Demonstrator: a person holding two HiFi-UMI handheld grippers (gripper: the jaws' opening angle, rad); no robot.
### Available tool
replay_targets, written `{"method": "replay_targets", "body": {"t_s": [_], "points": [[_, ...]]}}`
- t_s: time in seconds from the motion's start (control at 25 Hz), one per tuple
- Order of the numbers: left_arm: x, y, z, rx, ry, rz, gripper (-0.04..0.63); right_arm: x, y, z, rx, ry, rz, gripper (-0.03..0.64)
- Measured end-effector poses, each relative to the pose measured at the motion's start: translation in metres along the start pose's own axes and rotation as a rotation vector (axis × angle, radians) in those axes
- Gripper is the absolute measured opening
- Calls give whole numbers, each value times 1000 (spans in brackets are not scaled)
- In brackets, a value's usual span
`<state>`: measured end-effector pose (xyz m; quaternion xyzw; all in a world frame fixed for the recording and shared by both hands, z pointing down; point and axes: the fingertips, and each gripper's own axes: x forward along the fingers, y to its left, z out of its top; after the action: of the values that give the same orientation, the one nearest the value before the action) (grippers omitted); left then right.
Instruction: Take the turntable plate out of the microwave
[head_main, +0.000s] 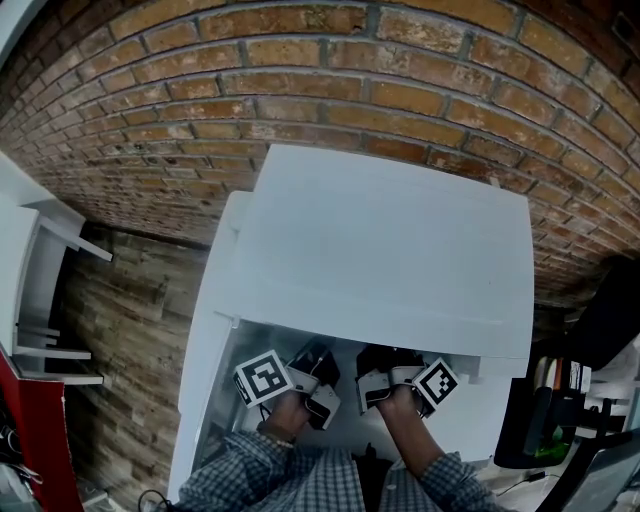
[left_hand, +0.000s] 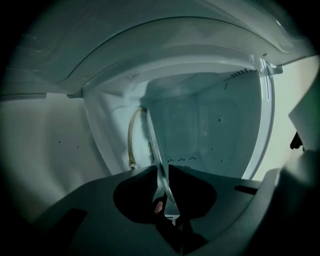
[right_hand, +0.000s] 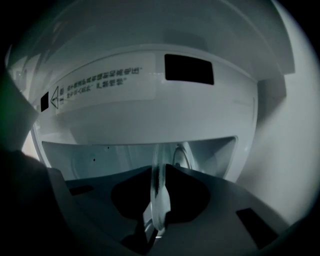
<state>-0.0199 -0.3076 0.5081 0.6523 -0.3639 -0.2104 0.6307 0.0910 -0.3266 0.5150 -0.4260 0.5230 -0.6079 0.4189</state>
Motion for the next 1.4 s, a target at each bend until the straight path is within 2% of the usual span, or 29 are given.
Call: {"method": "replay_targets", "body": {"t_s": [0.12,0.16,0.28,0.44,0.64,0.8,1.04,1.2,1.32,1.4], "points": [[4,-10,3,-37,-27,-66,52,-2,1,-1,5,11,4,44],[5,-9,5,-41,-37,-65,52,-3,1,-1,7,15,5,44],[7,4,15,-19,-73,1,52,-8,1,-4,5,40,12,44],[12,7,21,-5,-86,2,51,-15,5,-11,-14,75,25,44],[12,-2,16,-64,-81,-80,44,-23,8,-10,10,68,40,44],[10,-24,14,-101,-89,-182,43,-29,15,-12,-13,70,56,44],[-10,-32,3,-123,-86,-208,40,-49,27,-22,-32,72,75,44],[-29,-29,-10,-130,-67,-186,38,-70,30,-30,-42,61,80,44],[-42,-36,-18,-160,-64,-217,38,-84,31,-38,-49,59,84,46],[-52,-36,-22,-170,-61,-211,37,-94,31,-45,-42,53,86,46]]}}
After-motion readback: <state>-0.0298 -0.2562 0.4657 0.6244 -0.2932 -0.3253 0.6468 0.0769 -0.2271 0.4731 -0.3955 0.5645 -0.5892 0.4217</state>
